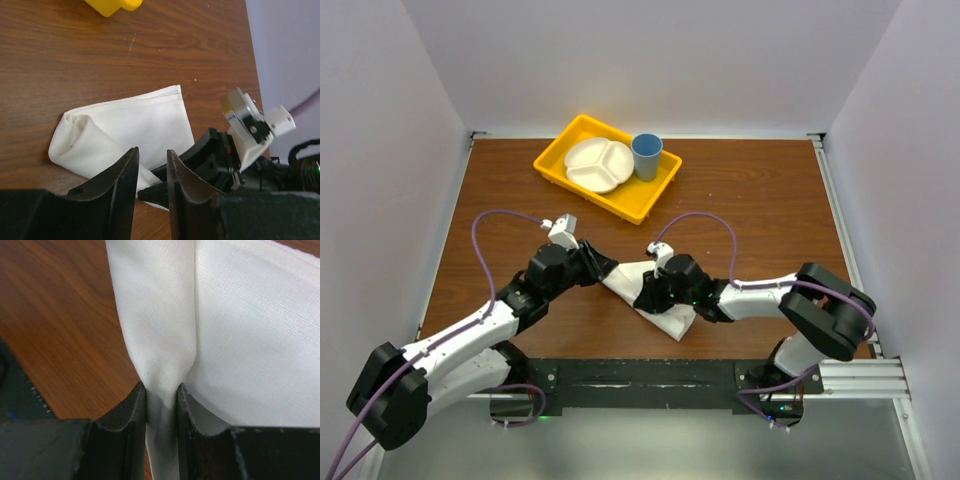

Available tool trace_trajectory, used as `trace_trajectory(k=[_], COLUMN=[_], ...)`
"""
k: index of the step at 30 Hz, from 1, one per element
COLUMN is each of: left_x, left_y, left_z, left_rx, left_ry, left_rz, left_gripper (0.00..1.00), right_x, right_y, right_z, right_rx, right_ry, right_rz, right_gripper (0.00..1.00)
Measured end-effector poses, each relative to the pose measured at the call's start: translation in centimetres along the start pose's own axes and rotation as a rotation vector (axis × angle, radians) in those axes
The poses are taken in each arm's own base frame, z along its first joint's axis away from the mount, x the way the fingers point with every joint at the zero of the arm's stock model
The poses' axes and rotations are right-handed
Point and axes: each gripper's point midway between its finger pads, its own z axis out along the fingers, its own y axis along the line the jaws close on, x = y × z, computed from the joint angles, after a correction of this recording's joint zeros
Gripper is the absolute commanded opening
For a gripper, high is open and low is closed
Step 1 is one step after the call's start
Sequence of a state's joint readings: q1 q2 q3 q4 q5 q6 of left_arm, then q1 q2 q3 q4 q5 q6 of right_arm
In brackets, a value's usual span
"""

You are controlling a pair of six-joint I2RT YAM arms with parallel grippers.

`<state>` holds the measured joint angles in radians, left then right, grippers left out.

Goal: Fold the napkin, place the utensils inside, and roll it up

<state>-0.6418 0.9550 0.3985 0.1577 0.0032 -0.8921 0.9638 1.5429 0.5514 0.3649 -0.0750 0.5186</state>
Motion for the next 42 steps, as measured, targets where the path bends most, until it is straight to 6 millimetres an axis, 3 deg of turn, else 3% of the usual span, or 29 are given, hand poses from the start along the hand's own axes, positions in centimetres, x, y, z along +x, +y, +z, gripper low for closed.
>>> trace_trajectory(k=[4,10,14,21,28,35,39,42], left_x=[0.1,3.5,5.4,7.3,8.1,9.9,10.1,10.1], left_y=[0.2,1.6,1.5,1.6,1.9,3.6,4.0,4.2], left_z=[0.1,1.4,1.9,1.9,1.0,1.5,2.0,2.2], left_rx=[-0.014,-0.054,-0.043,-0.022,-0.008,-0.017,-0.009,-0.001], left_ry=[0.012,0.141,0.202,0.238,0.239,0.249,0.222,0.205], left_rz=[0.020,0.027,0.036,0.046,0.033,-0.014,-0.041,-0.056], left_gripper=[0.33,0.33,0.32,0.31,0.29,0.18,0.14,0.11], right_x=[0.3,2.4,2.8,2.9,2.3,2.1,2.0,2.0], right_y=[1.0,3.1,2.6,2.2,1.7,1.5,1.4,1.4], right_z=[-0.1,-0.4,-0.5,-0.5,-0.1,0.3,0.2,0.1], right_rx=[-0.204,-0.467,-0.546,-0.569,-0.473,-0.439,-0.416,-0.371], right_ry=[0.060,0.164,0.185,0.198,0.248,0.298,0.320,0.338], right_rz=[0.106,0.262,0.398,0.480,0.395,0.362,0.343,0.288], right_gripper=[0.00,0.00,0.00,0.00,0.00,0.00,0.11,0.31])
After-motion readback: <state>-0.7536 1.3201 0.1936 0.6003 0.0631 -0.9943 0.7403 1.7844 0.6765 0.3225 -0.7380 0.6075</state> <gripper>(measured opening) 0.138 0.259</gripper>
